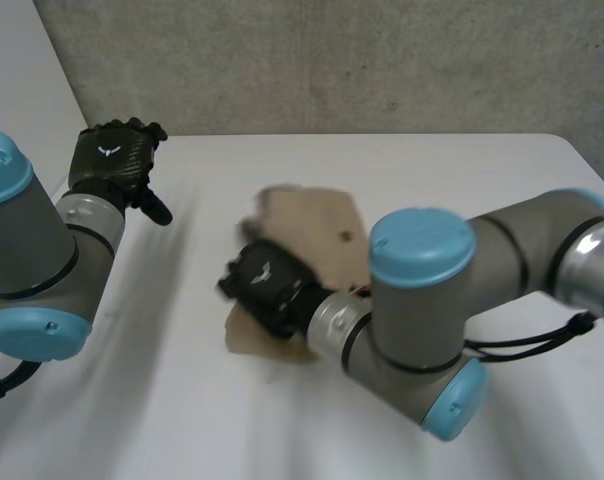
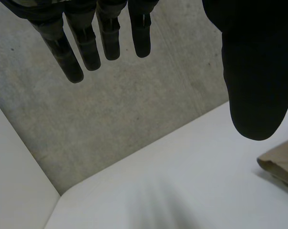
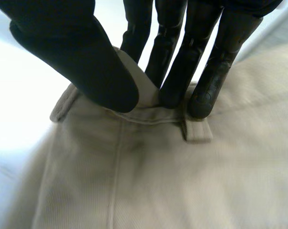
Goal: Fold the shorts.
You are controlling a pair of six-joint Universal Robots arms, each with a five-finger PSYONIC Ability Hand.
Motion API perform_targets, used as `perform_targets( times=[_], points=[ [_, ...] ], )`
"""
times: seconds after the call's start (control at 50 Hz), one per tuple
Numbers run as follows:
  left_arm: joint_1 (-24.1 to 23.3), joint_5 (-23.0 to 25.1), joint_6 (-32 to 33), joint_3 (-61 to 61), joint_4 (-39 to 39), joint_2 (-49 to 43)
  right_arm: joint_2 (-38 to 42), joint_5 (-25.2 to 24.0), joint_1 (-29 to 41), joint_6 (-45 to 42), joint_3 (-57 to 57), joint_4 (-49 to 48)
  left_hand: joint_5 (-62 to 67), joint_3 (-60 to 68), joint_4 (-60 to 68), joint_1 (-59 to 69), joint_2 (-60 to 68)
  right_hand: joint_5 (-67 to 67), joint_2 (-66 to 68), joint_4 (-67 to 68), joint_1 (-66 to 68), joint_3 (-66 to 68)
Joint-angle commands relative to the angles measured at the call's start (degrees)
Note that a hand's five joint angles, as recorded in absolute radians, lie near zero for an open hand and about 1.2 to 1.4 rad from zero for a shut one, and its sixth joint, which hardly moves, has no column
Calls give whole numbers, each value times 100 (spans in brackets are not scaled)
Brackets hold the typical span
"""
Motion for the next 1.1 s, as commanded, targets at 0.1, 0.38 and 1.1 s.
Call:
perform_targets(
  times=[0.1, 0.38, 1.1],
  points=[
    [-167, -34, -11, 516, -19, -144, -680, 368, -227, 908, -140, -290, -37, -107, -96, -166, -74, -5392, -5364, -5462, -4351, -5381],
    [-1590, -314, -116, 833, -712, -1154, 101, 1257, -1010, 2360, -588, 289, 14, -57, -45, -115, -23, -5392, -5364, -5462, -4351, -5381],
    [-1179, -413, 86, 1035, -1275, 302, -1303, 2390, -1450, 1973, -501, 343, -54, -124, -112, -182, -90, -5392, -5364, -5462, -4351, -5381]
  ],
)
